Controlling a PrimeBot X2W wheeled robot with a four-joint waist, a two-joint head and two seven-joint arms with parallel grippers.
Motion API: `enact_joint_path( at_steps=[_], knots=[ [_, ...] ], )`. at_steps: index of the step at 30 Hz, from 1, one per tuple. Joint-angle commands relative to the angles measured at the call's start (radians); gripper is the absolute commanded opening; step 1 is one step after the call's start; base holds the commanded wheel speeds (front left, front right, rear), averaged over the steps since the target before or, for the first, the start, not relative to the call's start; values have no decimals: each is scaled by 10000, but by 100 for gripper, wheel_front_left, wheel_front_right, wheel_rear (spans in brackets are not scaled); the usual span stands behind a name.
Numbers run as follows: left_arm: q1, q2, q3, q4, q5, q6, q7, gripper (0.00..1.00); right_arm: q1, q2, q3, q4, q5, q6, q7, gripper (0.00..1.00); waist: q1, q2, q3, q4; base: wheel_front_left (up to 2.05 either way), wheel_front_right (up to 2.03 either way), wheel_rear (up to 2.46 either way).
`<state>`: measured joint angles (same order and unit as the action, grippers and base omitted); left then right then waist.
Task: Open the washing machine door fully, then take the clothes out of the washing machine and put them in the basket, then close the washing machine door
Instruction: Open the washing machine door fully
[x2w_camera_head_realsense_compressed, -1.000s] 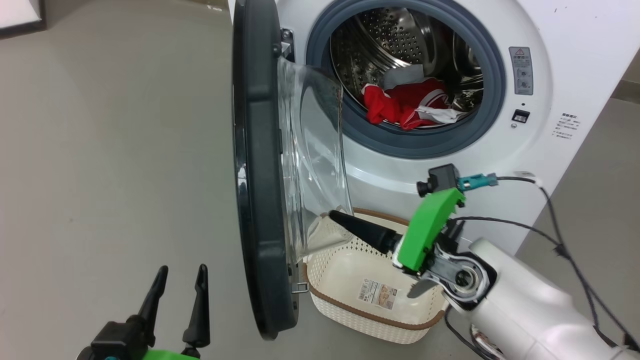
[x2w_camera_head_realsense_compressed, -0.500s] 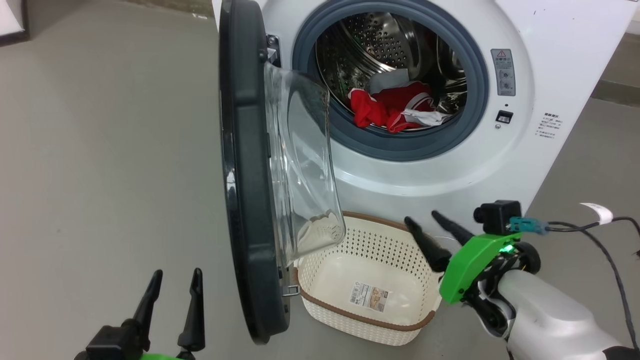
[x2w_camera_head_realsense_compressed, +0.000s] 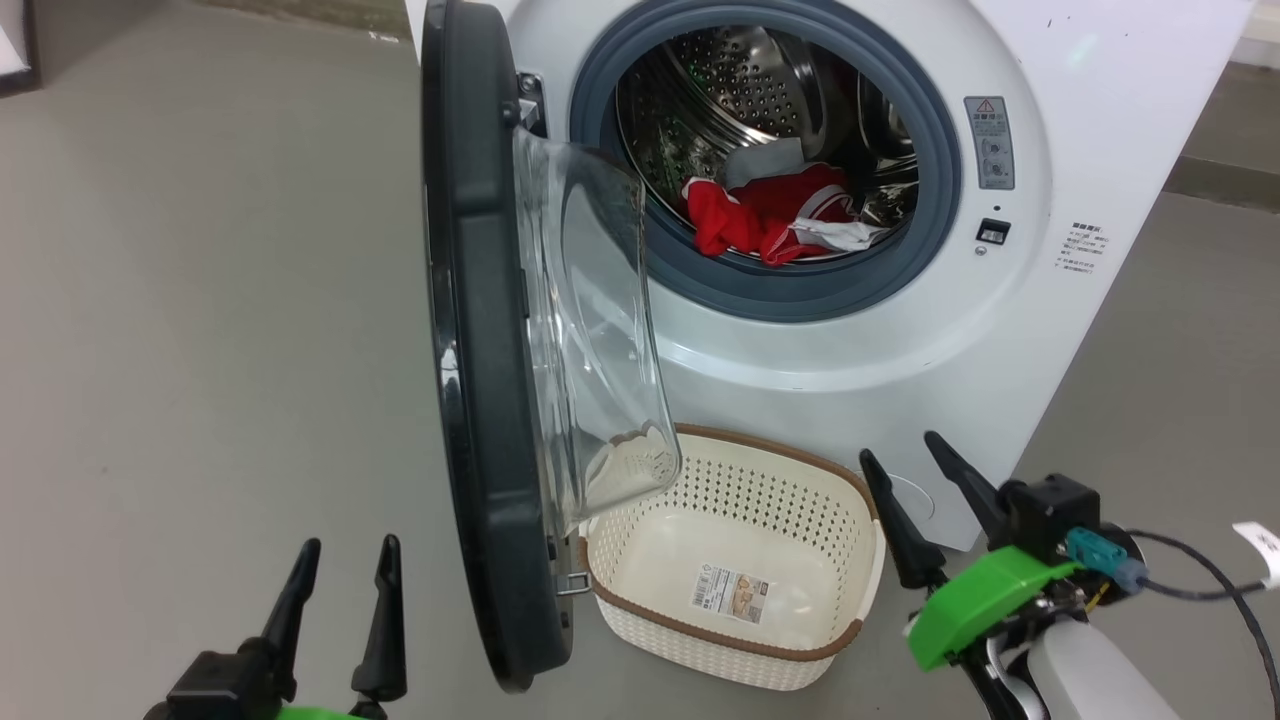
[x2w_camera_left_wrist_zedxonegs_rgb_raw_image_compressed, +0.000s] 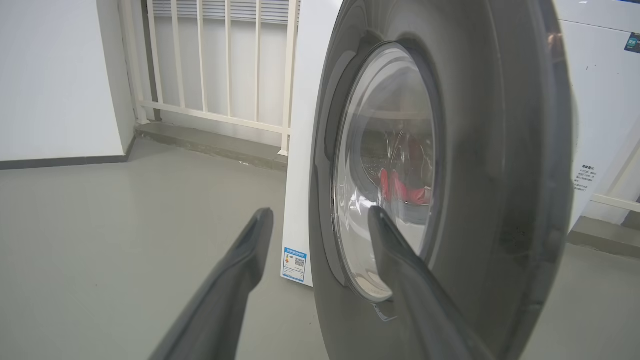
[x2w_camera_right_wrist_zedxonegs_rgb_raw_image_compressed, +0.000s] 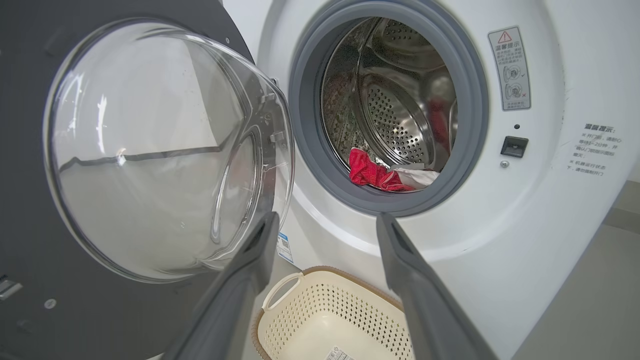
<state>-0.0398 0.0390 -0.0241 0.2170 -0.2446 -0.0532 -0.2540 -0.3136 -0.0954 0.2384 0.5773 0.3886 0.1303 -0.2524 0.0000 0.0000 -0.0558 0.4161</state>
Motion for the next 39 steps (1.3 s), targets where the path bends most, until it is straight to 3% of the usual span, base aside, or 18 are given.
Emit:
enact_joint_path(
  at_steps=[1,12,35,36,37,38,39],
  knots=[
    [-174,112,316,-301,70,16,-78,100,309,184,-338,-574,-486,4,-92,100,0,0,4,10,0,0,0],
    [-133,112,304,-304,136,49,-78,100,1005,441,-965,-1086,-1125,4,-92,100,0,0,-8,-41,0,0,0],
    [-297,112,301,-19,185,220,-78,100,940,451,-767,-1168,-798,4,-93,100,0,0,48,-71,0,0,0],
    [-312,112,297,20,186,239,-78,83,946,451,-779,-1166,-803,4,-93,100,0,0,46,-80,0,0,0],
    [-337,113,288,43,188,261,-75,31,954,451,-788,-1159,-808,4,-93,100,0,0,38,-89,0,0,0],
    [-366,115,280,34,191,282,-69,0,963,451,-794,-1149,-812,4,-93,100,0,0,30,-97,0,0,0],
    [-398,115,271,-5,178,300,-48,0,971,451,-803,-1138,-814,4,-93,100,0,0,23,-102,0,0,0]
  ],
)
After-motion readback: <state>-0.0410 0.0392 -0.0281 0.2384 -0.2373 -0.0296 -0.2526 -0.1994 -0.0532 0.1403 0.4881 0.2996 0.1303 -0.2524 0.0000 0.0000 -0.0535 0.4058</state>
